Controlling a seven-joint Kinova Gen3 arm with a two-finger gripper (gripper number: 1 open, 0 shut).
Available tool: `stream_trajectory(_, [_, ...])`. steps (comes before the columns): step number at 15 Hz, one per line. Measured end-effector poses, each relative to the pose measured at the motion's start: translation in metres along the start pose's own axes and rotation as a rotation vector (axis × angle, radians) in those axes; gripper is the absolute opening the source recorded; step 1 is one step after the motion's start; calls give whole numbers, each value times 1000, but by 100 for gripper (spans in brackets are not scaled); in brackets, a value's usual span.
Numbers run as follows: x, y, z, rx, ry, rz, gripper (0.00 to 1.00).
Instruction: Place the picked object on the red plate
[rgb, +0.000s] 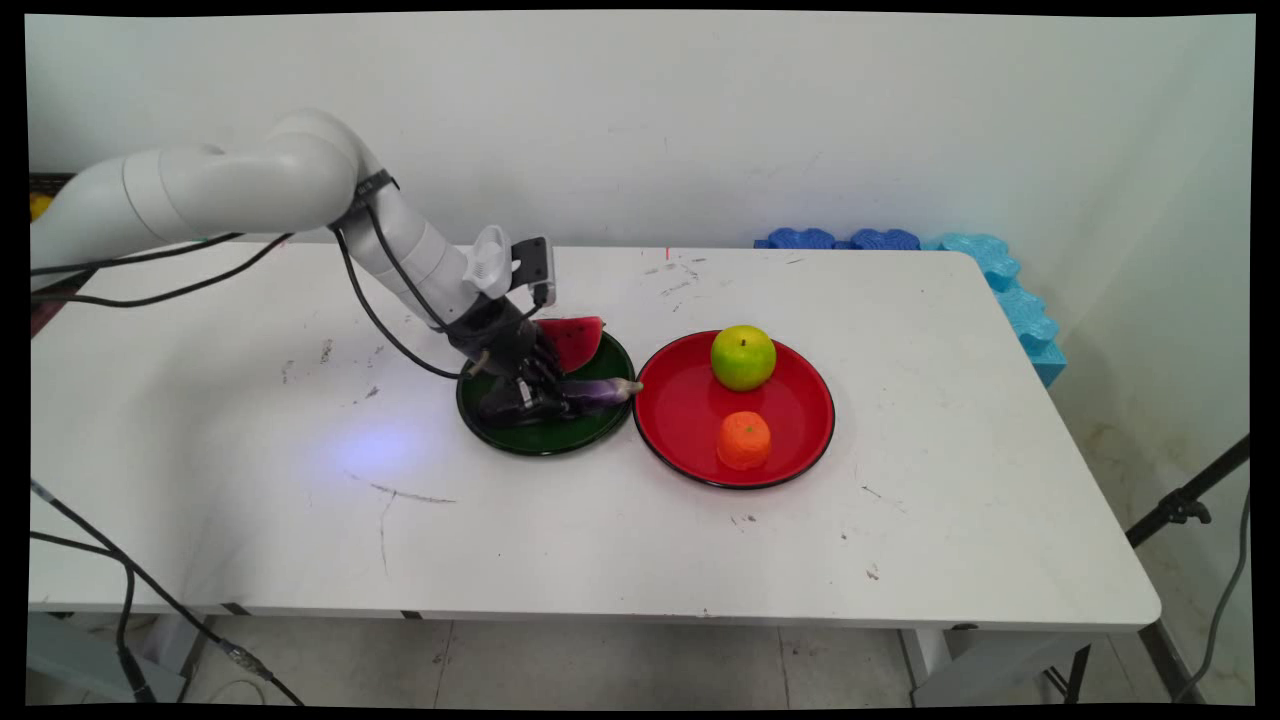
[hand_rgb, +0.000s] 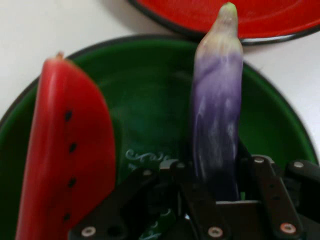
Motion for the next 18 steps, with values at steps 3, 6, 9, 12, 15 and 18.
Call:
stream_trajectory(3, [13, 6, -19, -7, 38, 24, 0])
stream_trajectory(6, [41, 15, -47, -12, 92, 34, 0])
stream_trajectory(9, [73, 23, -66, -15, 139, 28, 0])
stream_trajectory(12, [100, 30, -73, -13, 168, 16, 0])
stream_trajectory(15, [129, 35, -69, -9, 186, 6, 0])
stream_trajectory(18, [155, 35, -54, -3, 188, 6, 0])
